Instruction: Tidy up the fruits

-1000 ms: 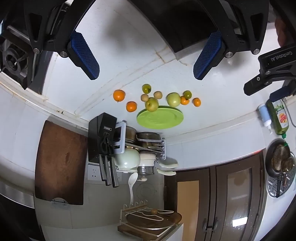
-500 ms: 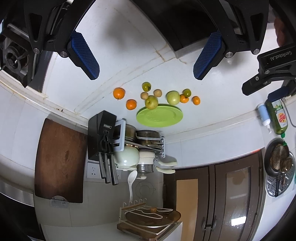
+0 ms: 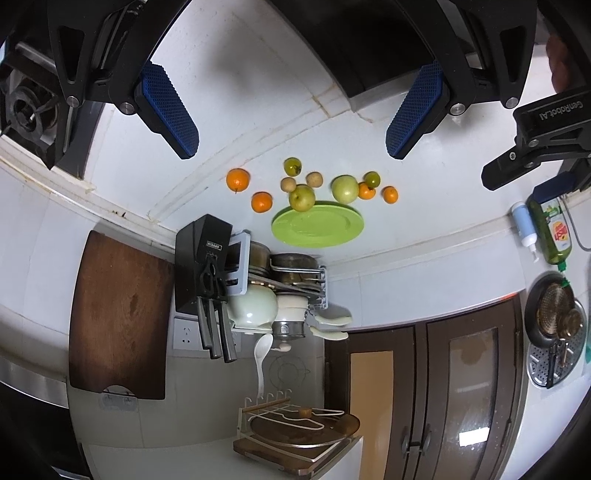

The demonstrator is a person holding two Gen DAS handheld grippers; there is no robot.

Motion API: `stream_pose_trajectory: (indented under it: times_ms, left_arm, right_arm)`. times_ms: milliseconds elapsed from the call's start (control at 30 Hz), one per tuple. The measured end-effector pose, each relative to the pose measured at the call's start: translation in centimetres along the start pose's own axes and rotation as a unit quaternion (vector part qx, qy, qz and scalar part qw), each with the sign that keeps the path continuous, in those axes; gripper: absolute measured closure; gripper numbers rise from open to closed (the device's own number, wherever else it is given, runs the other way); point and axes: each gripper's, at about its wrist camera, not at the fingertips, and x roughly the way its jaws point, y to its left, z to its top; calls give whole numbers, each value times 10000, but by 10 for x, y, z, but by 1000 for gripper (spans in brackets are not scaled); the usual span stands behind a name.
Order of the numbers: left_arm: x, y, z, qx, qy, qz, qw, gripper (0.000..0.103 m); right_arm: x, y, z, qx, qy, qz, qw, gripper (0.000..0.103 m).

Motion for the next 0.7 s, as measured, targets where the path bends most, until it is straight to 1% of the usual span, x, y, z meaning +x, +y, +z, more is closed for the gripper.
stream_pose_trajectory:
  times_ms: [700]
  left_arm:
    - [-1,-1,-2,-22,-18,-19,10000,0]
  right_arm:
    - [0,3,0,-12,-8,12,10000,1]
